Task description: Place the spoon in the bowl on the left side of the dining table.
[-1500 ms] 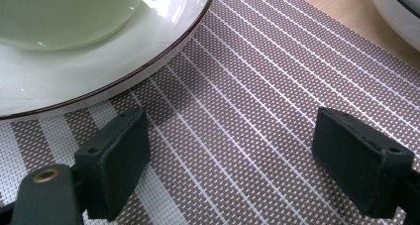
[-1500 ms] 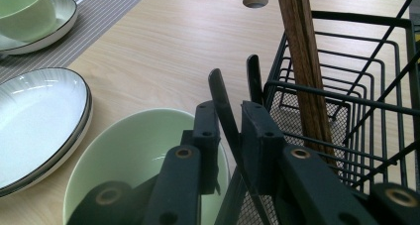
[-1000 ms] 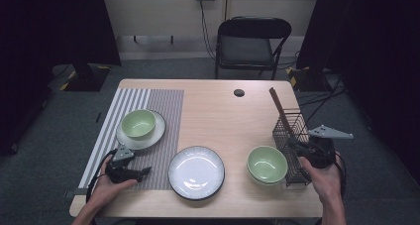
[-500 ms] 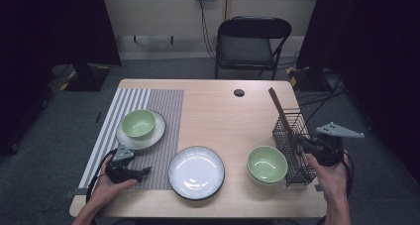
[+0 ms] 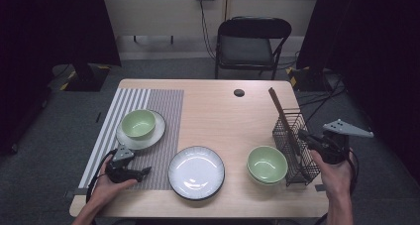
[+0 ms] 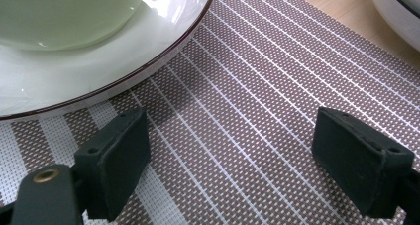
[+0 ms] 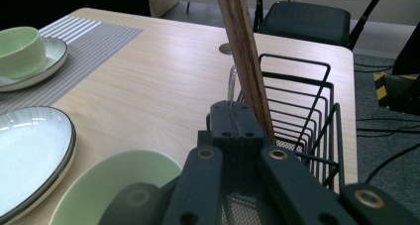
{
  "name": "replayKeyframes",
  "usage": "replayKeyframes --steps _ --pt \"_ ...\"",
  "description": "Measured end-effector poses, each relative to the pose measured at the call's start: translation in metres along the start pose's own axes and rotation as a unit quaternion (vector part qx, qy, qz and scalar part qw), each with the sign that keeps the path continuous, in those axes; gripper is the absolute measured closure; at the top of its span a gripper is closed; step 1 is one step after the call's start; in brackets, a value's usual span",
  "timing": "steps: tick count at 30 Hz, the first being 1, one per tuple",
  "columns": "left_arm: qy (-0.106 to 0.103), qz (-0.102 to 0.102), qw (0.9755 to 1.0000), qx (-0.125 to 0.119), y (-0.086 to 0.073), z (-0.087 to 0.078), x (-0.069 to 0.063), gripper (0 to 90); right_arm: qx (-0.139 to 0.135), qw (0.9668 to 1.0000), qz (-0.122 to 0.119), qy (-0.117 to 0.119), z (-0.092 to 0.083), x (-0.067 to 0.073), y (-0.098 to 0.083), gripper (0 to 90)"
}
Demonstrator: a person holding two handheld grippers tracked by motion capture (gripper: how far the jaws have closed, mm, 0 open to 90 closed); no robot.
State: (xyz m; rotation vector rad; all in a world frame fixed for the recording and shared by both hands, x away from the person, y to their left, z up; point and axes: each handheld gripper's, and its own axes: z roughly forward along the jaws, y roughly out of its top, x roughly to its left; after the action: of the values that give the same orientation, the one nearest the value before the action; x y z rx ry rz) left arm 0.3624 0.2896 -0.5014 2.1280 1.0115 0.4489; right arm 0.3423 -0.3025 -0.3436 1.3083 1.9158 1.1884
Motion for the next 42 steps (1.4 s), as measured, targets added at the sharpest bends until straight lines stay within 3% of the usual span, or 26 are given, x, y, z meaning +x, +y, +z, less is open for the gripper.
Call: replayKeyframes --steps 15,42 --pt "0.0 0.0 1.0 0.0 0.0 0.0 0.0 14.4 -0.029 0.9994 -0.004 0.02 -0.004 0.008 0.02 90.0" --pt "0.001 0.003 1.0 0.0 0.0 0.0 0.0 14.4 -0.057 0.9972 -0.022 0.042 -0.004 0.023 0.056 90.0"
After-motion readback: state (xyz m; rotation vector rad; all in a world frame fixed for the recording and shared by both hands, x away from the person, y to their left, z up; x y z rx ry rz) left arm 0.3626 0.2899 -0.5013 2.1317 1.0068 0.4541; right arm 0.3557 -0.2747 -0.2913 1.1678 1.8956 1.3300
